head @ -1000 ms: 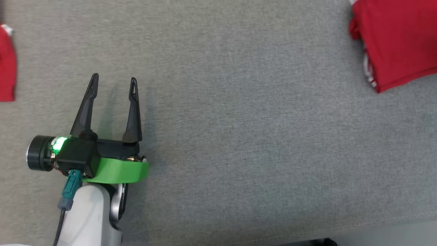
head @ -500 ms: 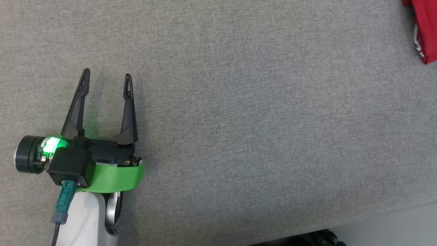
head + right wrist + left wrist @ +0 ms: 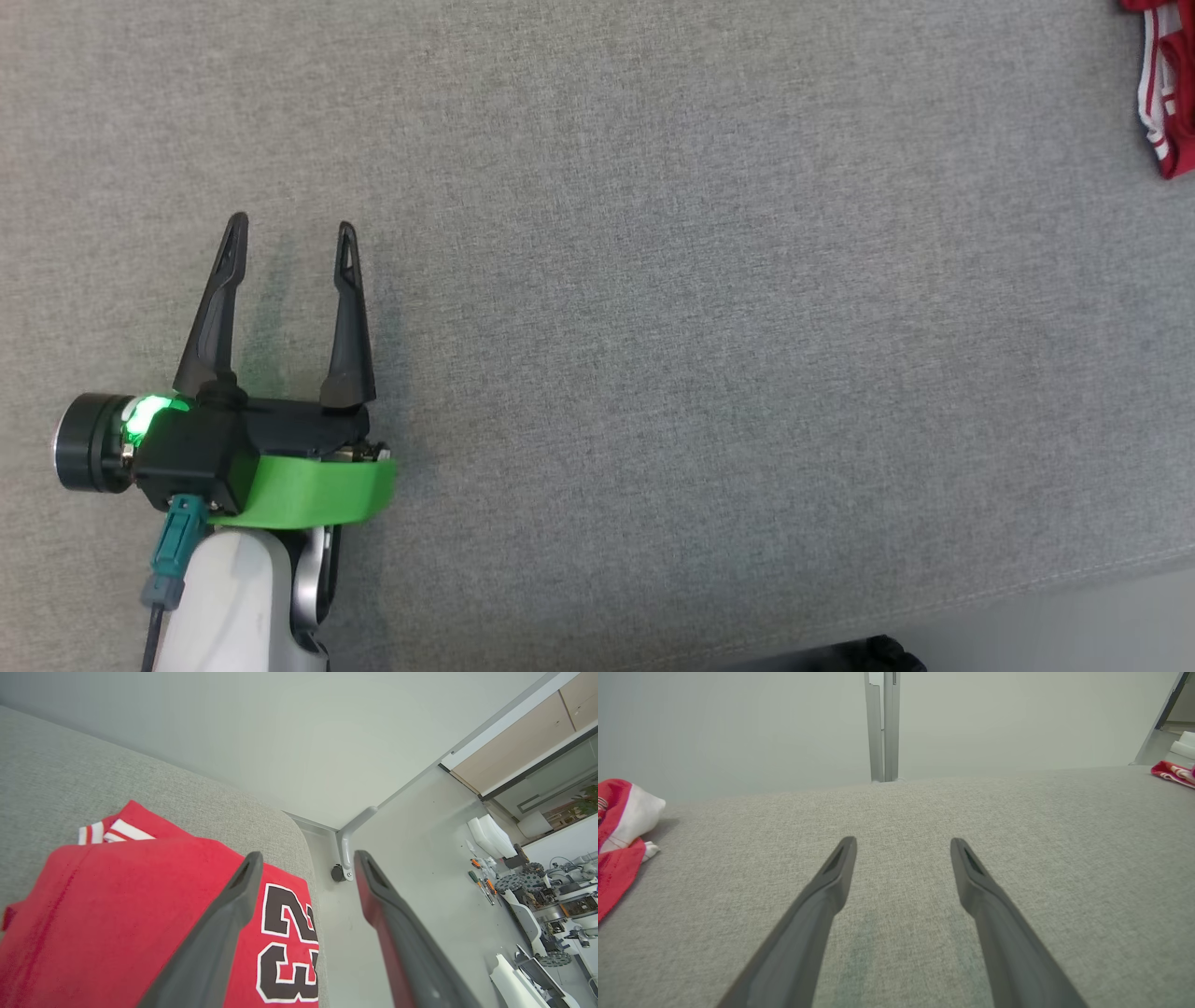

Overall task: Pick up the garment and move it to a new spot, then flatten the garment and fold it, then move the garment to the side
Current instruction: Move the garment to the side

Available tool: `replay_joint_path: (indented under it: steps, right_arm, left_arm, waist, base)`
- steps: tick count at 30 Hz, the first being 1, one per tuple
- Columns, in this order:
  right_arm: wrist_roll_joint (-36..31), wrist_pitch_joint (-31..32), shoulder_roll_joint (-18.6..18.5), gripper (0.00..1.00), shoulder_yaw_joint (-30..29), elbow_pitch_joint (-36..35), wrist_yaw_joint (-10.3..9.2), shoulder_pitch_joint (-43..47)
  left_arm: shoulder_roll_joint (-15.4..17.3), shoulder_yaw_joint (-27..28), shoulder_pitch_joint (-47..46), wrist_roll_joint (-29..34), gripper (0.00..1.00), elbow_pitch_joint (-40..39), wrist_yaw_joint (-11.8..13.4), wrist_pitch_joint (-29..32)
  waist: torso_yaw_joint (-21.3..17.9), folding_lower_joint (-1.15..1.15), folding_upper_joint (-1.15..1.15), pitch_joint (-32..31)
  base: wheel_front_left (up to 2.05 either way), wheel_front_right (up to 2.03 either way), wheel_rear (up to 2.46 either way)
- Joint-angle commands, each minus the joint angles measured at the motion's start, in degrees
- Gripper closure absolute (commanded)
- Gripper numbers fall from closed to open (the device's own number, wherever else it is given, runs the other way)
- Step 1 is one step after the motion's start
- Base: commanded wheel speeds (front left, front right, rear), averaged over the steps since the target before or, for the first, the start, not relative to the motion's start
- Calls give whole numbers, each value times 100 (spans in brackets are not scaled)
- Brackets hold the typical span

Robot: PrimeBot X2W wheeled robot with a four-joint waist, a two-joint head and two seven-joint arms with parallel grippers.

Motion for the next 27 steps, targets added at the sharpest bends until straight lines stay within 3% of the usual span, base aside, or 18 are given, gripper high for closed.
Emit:
replay_joint_path:
  steps: [1,10,27]
  right_arm:
    - [-58,-44,62,0,-36,-93,-13,56]
    - [-603,-45,603,0,-881,-1495,-13,998]
    - [-1623,-47,2223,0,-3060,-3576,-12,4514]
  left_arm:
    - [-14,38,119,-48,0,53,12,-1]
    - [-61,339,652,-272,0,282,-16,-1]
    - [-116,796,1584,-462,0,729,-168,-1]
  waist:
    - [71,-1,0,-362]
    - [237,-1,0,-1363]
    - [411,-1,0,-2652]
  base:
    - [0,0,0]
    - [0,0,0]
    - [0,0,0]
